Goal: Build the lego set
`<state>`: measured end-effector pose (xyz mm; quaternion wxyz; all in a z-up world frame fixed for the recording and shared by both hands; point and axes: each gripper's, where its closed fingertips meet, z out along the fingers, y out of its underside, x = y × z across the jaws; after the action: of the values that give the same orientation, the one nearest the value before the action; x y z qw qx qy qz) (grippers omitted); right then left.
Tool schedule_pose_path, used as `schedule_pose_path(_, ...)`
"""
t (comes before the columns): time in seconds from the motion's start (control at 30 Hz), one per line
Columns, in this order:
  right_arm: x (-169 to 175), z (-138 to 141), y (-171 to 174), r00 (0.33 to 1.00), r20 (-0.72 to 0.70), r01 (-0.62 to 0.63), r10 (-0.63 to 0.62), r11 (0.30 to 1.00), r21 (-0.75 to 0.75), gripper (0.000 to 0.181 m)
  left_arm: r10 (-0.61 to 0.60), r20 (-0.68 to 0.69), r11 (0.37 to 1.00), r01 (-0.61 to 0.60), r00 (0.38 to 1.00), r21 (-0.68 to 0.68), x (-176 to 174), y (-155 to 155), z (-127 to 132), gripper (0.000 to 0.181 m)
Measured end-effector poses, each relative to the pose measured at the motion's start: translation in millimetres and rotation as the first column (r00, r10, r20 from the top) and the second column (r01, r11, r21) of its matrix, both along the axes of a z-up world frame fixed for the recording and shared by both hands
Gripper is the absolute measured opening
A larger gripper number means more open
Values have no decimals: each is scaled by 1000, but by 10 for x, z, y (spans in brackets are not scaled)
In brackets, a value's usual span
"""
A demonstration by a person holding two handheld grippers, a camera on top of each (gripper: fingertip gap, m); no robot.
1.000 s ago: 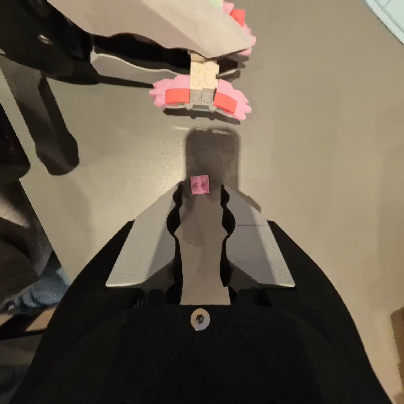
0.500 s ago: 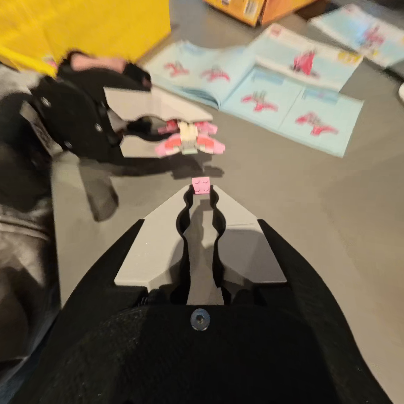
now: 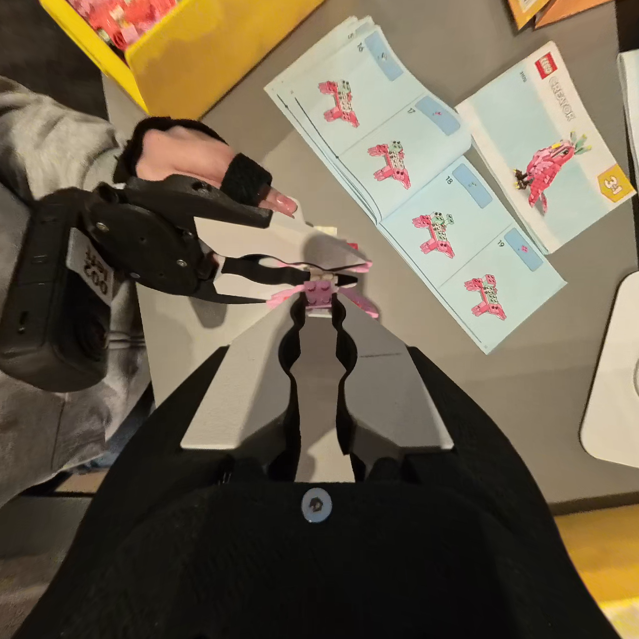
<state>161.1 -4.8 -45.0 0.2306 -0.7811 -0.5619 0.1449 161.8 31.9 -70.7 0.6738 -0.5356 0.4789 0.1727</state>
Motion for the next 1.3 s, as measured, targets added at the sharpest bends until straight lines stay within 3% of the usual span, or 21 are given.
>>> schedule_pose_path(0.13,-53,-23,41,998,68,-1,1,1000,-10,13,1,9,1000,-1,1000,-25,-29,-13,34,17)
schedule_pose_path(0.77,-102,-62,34,994,112,-13,14,1000,-8,15,3,-110,1000,-2,994,12,-83,-25,18,17)
schedule_pose_path(0.9,-91,-18,16,995,92,-34,32,999,26,23,2,-115,1000,-1,993,15,-88,-27,24,17)
schedule_pose_path(0.97,-96,39,-27,993,76,-98,92,992,84,35,0,-121,1000,3,993,19,-99,-24,33,18)
schedule_pose_path(1.1,-103,68,-172,944,138,-327,298,890,318,56,-29,-134,1000,30,991,3,-104,-36,30,17)
schedule_pose_path(1.2,-97,-8,-203,872,316,-490,375,703,516,58,-67,-153,998,68,986,5,-82,-81,48,17)
schedule_pose_path(1.3,-108,-125,-302,787,458,-616,413,552,562,60,-122,-174,992,125,977,5,-45,-154,70,17)
